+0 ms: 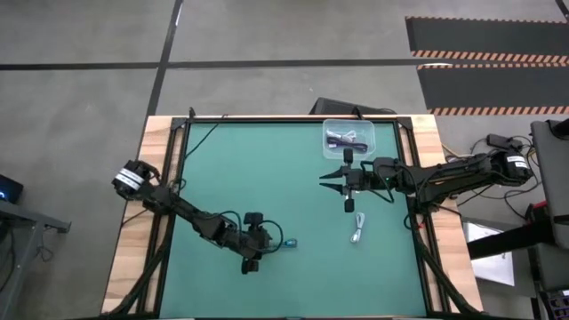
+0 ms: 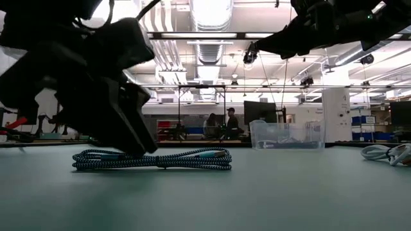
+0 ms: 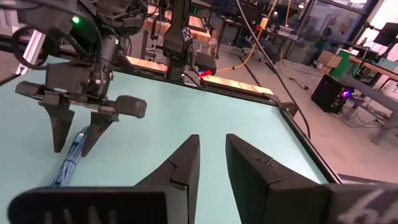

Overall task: Pick and place USB-C Cables
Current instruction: Put the blue charger cable into the transparent bin

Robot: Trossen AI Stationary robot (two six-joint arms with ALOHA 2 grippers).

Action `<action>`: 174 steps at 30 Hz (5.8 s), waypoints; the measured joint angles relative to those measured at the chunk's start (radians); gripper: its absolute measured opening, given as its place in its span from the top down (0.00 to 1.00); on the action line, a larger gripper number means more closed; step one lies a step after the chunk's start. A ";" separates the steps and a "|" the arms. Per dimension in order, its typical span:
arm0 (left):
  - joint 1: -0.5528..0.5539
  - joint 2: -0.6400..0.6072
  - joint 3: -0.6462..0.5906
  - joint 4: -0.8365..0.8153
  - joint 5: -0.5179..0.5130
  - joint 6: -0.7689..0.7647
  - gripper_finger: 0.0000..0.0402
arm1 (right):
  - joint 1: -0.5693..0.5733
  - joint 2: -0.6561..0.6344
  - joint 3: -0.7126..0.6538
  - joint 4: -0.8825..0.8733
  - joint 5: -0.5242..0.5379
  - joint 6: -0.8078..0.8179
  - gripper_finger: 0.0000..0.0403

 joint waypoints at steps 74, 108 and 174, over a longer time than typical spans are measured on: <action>0.082 -0.235 -0.074 0.617 -0.105 0.585 0.95 | 0.035 -0.019 -0.184 0.460 -0.115 -0.080 0.83; 0.218 -0.087 -0.075 1.095 0.005 0.601 0.94 | 0.086 -0.019 -0.187 0.580 -0.187 -0.044 0.83; 0.232 -0.046 -0.040 1.146 0.000 0.608 0.94 | 0.141 0.369 0.165 0.597 -0.114 -0.056 0.54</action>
